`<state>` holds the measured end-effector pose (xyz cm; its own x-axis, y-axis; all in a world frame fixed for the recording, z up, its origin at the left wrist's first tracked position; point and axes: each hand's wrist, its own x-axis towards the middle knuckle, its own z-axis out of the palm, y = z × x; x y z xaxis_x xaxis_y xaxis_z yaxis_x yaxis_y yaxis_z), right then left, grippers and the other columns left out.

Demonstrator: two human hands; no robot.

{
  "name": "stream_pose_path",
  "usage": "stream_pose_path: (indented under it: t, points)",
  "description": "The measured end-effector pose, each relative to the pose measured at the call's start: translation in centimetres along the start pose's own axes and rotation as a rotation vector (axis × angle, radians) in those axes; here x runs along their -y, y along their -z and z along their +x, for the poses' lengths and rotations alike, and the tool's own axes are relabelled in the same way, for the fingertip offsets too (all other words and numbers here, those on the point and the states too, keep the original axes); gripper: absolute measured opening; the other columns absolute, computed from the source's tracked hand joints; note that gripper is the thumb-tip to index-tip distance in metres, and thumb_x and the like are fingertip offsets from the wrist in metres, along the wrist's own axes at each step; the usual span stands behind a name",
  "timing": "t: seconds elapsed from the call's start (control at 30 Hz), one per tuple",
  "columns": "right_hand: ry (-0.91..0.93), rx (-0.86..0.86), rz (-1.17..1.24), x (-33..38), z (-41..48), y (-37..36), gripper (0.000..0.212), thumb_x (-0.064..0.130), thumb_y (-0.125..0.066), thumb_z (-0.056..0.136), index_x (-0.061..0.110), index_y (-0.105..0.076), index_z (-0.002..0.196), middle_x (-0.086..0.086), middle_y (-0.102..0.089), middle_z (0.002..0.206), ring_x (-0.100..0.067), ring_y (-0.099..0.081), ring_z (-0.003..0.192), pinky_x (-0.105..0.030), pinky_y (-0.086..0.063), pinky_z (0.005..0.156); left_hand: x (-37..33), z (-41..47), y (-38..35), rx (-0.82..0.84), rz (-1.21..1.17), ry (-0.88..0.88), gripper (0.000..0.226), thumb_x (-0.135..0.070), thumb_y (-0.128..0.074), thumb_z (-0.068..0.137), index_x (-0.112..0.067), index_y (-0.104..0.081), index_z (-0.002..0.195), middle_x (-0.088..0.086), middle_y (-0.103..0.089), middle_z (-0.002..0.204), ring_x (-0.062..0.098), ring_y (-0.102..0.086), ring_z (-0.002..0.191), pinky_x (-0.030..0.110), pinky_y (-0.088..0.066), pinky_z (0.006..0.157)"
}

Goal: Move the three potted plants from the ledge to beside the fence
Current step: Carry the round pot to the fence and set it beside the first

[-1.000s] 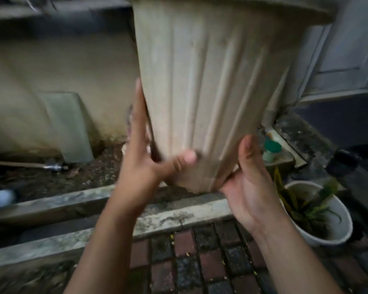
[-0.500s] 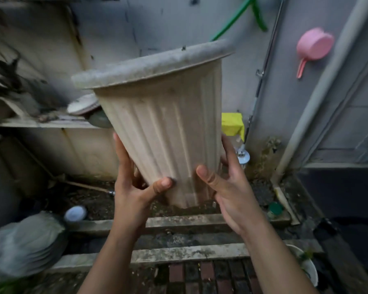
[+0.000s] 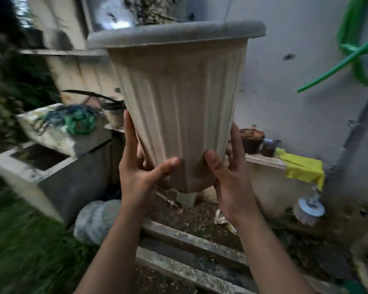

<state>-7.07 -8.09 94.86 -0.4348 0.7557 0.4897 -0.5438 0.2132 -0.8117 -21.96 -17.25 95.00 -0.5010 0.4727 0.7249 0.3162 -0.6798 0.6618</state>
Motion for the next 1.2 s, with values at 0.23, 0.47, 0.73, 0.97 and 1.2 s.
stream_pose_path:
  t: [0.23,0.47,0.73,0.97,1.2]
  points:
    - [-0.086,0.303,0.158,1.0,-3.8,-5.6,0.093,0.038,-0.08,0.078,0.05,-0.033,0.157,0.005,-0.057,0.151,-0.016,-0.065,0.129,-0.05,-0.061,0.097,-8.9,-5.2,4.1,-0.234,0.244,-0.105,0.114,-0.04,-0.096,0.066,-0.053,-0.028,0.157,-0.024,-0.051,0.158,0.012,-0.051,0.148,0.038,-0.053,0.112]
    - [-0.163,0.587,0.321,2.3,-10.9,-12.6,0.09,0.035,-0.078,0.08,0.043,-0.034,0.158,-0.004,-0.043,0.165,-0.022,-0.05,0.146,-0.054,-0.045,0.118,-18.5,-14.2,7.7,-0.519,0.488,-0.082,0.121,-0.042,-0.096,0.065,-0.048,-0.024,0.163,-0.032,-0.053,0.152,-0.002,-0.056,0.139,0.022,-0.055,0.099]
    - [-0.266,0.954,0.456,5.1,-25.4,-24.0,0.089,0.041,-0.08,0.082,0.043,-0.035,0.159,0.004,-0.043,0.164,-0.02,-0.043,0.15,-0.056,-0.042,0.119,-33.1,-28.2,13.0,-0.881,0.851,-0.175,0.109,-0.039,-0.094,0.071,-0.051,-0.028,0.156,-0.036,-0.056,0.148,-0.006,-0.059,0.134,0.024,-0.058,0.099]
    - [-0.397,1.204,0.582,9.4,-43.8,-34.4,0.089,0.051,-0.083,0.077,0.052,-0.038,0.154,-0.002,-0.047,0.16,-0.019,-0.054,0.142,-0.048,-0.055,0.109,-47.7,-42.7,18.0,-1.138,1.095,-0.188,0.105,-0.03,-0.09,0.067,-0.065,-0.033,0.147,-0.037,-0.06,0.143,-0.006,-0.063,0.129,0.021,-0.059,0.094]
    - [-0.553,1.445,0.731,15.0,-60.6,-43.5,0.081,0.047,-0.088,0.077,0.06,-0.047,0.145,-0.001,-0.053,0.155,-0.02,-0.058,0.139,-0.049,-0.056,0.106,-60.9,-55.3,21.3,-1.319,1.218,-0.225,0.107,-0.023,-0.085,0.076,-0.045,-0.023,0.161,-0.039,-0.053,0.148,-0.003,-0.055,0.139,0.022,-0.055,0.102]
